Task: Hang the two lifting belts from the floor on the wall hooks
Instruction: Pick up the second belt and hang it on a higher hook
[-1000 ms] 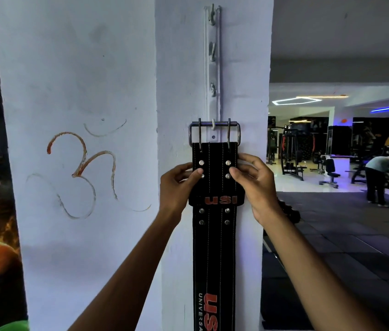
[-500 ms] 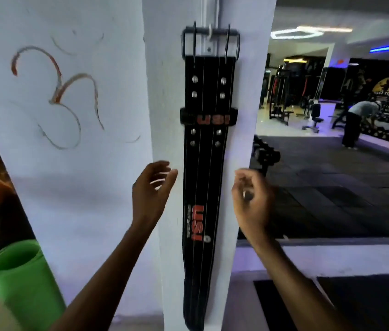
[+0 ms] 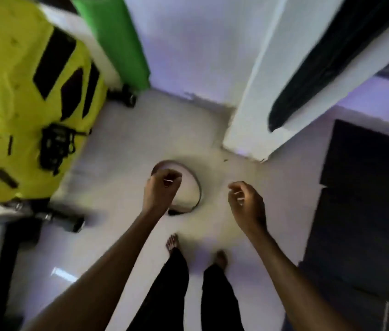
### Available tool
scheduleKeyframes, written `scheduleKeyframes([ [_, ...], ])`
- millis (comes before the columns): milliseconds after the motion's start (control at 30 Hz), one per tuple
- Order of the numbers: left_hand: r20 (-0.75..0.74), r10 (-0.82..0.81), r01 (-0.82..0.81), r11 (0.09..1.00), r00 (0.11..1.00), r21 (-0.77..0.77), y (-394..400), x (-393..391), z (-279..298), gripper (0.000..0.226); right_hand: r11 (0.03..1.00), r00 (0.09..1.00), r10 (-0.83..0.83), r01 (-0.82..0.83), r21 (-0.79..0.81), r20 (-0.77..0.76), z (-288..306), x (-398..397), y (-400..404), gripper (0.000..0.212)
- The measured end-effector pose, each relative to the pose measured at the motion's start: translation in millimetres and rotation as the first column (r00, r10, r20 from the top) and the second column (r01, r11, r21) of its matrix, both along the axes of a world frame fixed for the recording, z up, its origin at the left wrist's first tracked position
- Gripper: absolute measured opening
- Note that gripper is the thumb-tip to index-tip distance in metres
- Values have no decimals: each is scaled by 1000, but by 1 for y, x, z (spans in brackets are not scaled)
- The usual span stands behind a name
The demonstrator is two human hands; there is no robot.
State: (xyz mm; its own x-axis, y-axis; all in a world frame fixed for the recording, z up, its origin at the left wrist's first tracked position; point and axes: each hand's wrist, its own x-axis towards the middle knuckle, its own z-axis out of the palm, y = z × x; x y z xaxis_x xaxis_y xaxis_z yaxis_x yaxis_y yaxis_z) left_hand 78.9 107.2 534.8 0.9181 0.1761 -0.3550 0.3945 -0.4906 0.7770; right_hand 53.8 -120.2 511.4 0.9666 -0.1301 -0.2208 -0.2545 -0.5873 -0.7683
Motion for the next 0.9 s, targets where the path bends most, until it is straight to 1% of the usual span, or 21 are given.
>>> scheduleKeyframes([
  [67,-126,118,-115,993,985,24,36,-26,-54,6,990,982,131,-137,-35,-136,-62,-12,42,18],
  [133,-206,180,-176,984,962,40,67,-41,-119,7,969,948,235,-246,-25,-216,-130,-12,82,20],
  [167,-248,193,-188,981,949,41,76,-49,-148,7,957,929,277,-289,-16,-246,-161,-11,96,21],
  [233,-327,219,-222,975,919,28,98,-66,-228,6,928,895,342,-369,-45,-285,-244,-9,132,23],
  [300,-396,257,-271,962,881,22,115,-82,-313,5,877,850,421,-470,-96,-316,-339,-11,161,26],
  [333,-425,270,-290,957,864,17,120,-89,-347,7,847,820,462,-521,-104,-339,-375,-14,171,30],
  [367,-445,284,-309,951,849,19,126,-97,-386,8,800,785,522,-586,-126,-333,-418,-18,182,33],
  [400,-457,305,-334,942,836,17,131,-107,-425,8,740,750,592,-651,-169,-294,-463,-23,192,36],
  [467,-497,336,-379,925,800,15,139,-126,-492,8,654,692,699,-721,-229,-180,-544,-39,206,40],
  [500,-511,344,-390,921,788,19,142,-132,-514,8,603,662,733,-740,-299,-157,-568,-41,211,42],
  [567,-539,342,-397,918,770,16,148,-145,-556,8,514,625,751,-756,-405,-213,-606,-40,225,30],
  [600,-547,344,-405,914,763,10,150,-148,-572,8,494,626,749,-745,-448,-215,-621,-37,230,23],
  [633,-552,349,-412,911,758,9,152,-150,-585,8,502,650,730,-719,-480,-211,-630,-35,234,21],
  [700,-559,341,-412,911,756,0,156,-149,-602,12,402,616,757,-703,-587,-219,-638,-28,234,31],
  [733,-562,327,-405,914,760,-14,156,-148,-607,14,348,604,763,-684,-641,-230,-644,-25,229,30],
  [767,-564,317,-401,916,763,-28,156,-145,-610,16,325,604,761,-670,-668,-236,-647,-21,225,27],
  [800,-562,310,-400,916,767,-41,154,-142,-611,17,333,611,751,-677,-656,-249,-647,-18,222,26],
  [833,-561,305,-399,915,769,-51,151,-139,-611,17,367,624,738,-691,-623,-257,-644,-14,218,27],
  [900,-562,297,-400,914,772,-67,145,-131,-604,15,516,674,699,-707,-484,-239,-625,-7,209,31],
])
